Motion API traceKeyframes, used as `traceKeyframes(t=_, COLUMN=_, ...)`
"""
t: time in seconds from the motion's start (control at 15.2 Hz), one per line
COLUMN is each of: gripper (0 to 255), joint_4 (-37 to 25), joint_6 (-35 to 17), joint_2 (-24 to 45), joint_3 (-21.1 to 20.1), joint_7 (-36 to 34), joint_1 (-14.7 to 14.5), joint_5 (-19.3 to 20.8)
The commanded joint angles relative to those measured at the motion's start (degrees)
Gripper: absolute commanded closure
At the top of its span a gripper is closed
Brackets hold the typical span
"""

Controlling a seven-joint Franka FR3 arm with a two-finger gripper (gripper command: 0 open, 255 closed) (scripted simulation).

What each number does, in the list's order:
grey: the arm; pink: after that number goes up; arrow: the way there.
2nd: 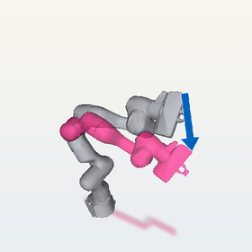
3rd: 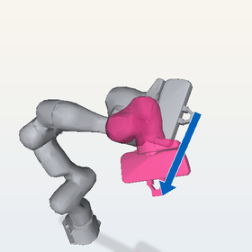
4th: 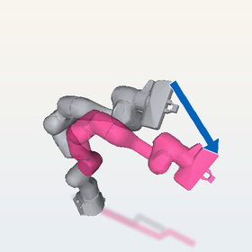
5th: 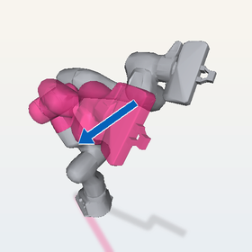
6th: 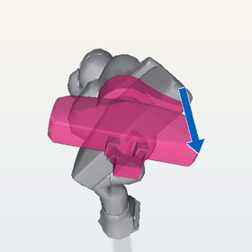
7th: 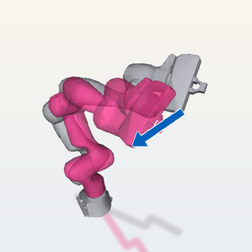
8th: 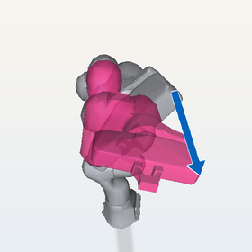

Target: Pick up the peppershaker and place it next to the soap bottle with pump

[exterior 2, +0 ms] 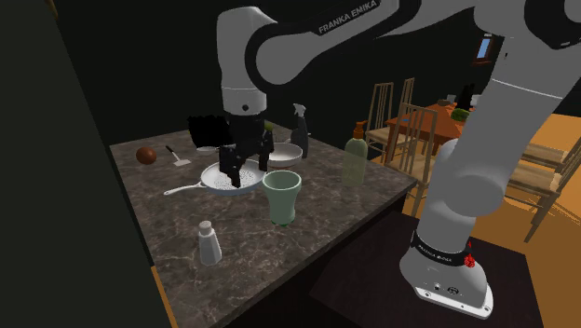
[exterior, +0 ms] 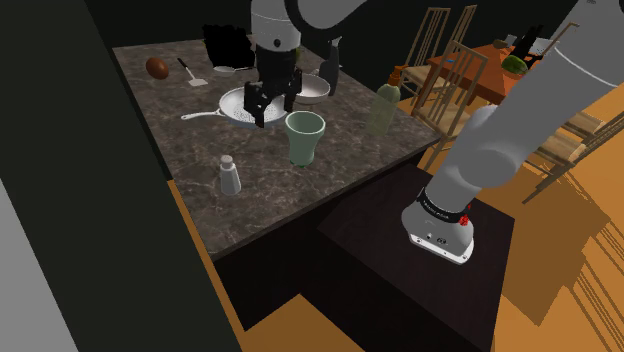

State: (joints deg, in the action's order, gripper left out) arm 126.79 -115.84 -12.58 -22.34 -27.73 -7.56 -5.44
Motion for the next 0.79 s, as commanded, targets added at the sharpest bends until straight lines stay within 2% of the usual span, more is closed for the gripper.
traceKeyframes(t=0.0, gripper=0, joint_4=-3.38, joint_6=-1.13, joint_2=4.77, joint_3=-1.9, joint_7=-3.37, joint_1=-0.27, joint_5=1.84)
traceKeyframes(t=0.26, gripper=0, joint_4=-9.99, joint_6=-2.34, joint_2=13.67, joint_3=-4.64, joint_7=-10.0, joint_1=-1.67, joint_5=6.43)
traceKeyframes(t=0.53, gripper=0, joint_4=-17.84, joint_6=-2.2, joint_2=22.98, joint_3=-5.88, joint_7=-16.36, joint_1=-4.4, joint_5=11.8)
traceKeyframes(t=0.73, gripper=0, joint_4=-16.56, joint_6=-4.27, joint_2=23.89, joint_3=-5.64, joint_7=-16.74, joint_1=-4.6, joint_5=12.38)
